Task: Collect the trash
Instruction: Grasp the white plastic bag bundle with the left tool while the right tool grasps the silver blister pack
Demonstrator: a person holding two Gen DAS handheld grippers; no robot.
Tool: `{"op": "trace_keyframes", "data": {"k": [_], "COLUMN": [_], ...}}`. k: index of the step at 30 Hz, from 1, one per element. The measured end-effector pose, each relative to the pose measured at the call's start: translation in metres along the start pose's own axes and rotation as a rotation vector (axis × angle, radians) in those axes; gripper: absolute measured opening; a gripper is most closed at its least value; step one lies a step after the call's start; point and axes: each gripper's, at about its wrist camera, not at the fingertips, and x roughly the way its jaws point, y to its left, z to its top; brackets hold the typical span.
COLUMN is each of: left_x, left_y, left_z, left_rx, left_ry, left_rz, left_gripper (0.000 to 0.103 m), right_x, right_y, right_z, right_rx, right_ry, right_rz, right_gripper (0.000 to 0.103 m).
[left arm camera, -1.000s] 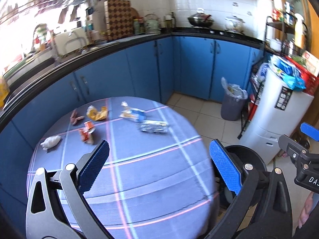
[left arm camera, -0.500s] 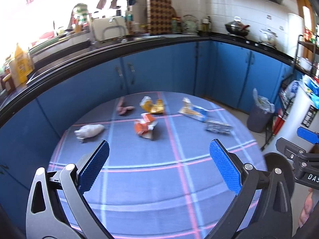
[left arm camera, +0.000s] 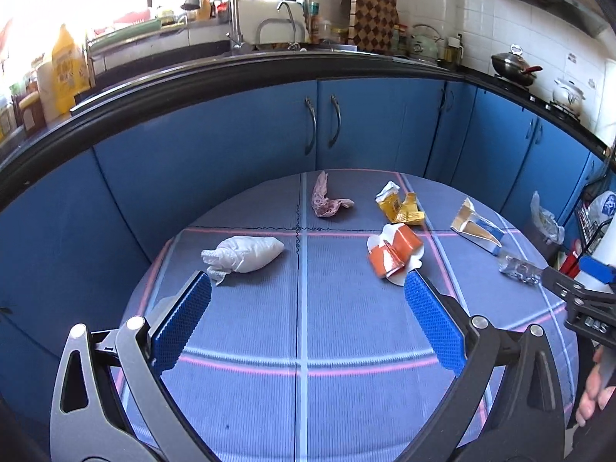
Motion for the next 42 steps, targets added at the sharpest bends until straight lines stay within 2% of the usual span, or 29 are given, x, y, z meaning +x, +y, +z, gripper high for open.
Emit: {"op": "trace_keyframes", "data": {"k": [3, 9, 16, 18, 19, 23, 31, 34, 35, 36, 37, 40, 42], "left_x": [0.013, 0.043, 0.067, 0.077, 0.083, 0.105, 0.137, 0.143, 0.146, 0.151, 0.151, 0.148, 0.144], "left_y": [0.0, 0.004, 0.029, 0.041, 0.046, 0.062, 0.063, 0.07, 0.071, 0.073, 0.072, 0.069, 0.064], "left_z": [0.001, 0.005, 0.019, 0.022, 0.023, 0.022, 0.013, 0.016, 0.016, 0.015, 0.015, 0.013, 0.012], "left_rx": [-0.002, -0.021, -0.038, -0.048, -0.055, -0.089, -0.079, -0.112, -0.117, -0.121, -0.12, -0.101, -0.087], "left_ry": [0.006, 0.034, 0.007, 0.021, 0.031, 0.086, 0.173, 0.187, 0.204, 0.231, 0.234, 0.214, 0.205], "left_rz": [-0.004, 0.021, 0.162, 0.195, 0.2, 0.203, 0.181, 0.164, 0.156, 0.142, 0.139, 0.129, 0.125], "left_gripper": [0.099, 0.099, 0.099, 0.099, 0.099, 0.099, 0.099, 0.099, 0.097, 0.09, 0.09, 0.073, 0.048], "right_x": [0.026, 0.06, 0.084, 0.087, 0.09, 0.09, 0.092, 0.092, 0.092, 0.091, 0.091, 0.088, 0.085], "right_y": [-0.007, -0.015, -0.016, -0.014, -0.014, -0.008, 0.0, 0.003, 0.004, 0.004, 0.005, 0.007, 0.007], "right_z": [0.002, 0.005, 0.004, 0.003, 0.003, 0.002, 0.001, 0.001, 0.001, 0.001, 0.001, -0.001, -0.002], "right_rx": [0.02, 0.047, 0.062, 0.059, 0.059, 0.044, 0.029, 0.027, 0.027, 0.025, 0.023, 0.018, 0.02], "right_ry": [0.041, 0.09, 0.123, 0.126, 0.132, 0.116, 0.109, 0.108, 0.108, 0.108, 0.109, 0.116, 0.119], "right_rz": [-0.024, -0.02, -0.026, -0.026, -0.023, -0.025, -0.013, -0.01, -0.009, -0.008, -0.007, 0.0, 0.008], "right_gripper": [0.091, 0.091, 0.091, 0.088, 0.082, 0.07, 0.07, 0.07, 0.07, 0.07, 0.07, 0.07, 0.07]}}
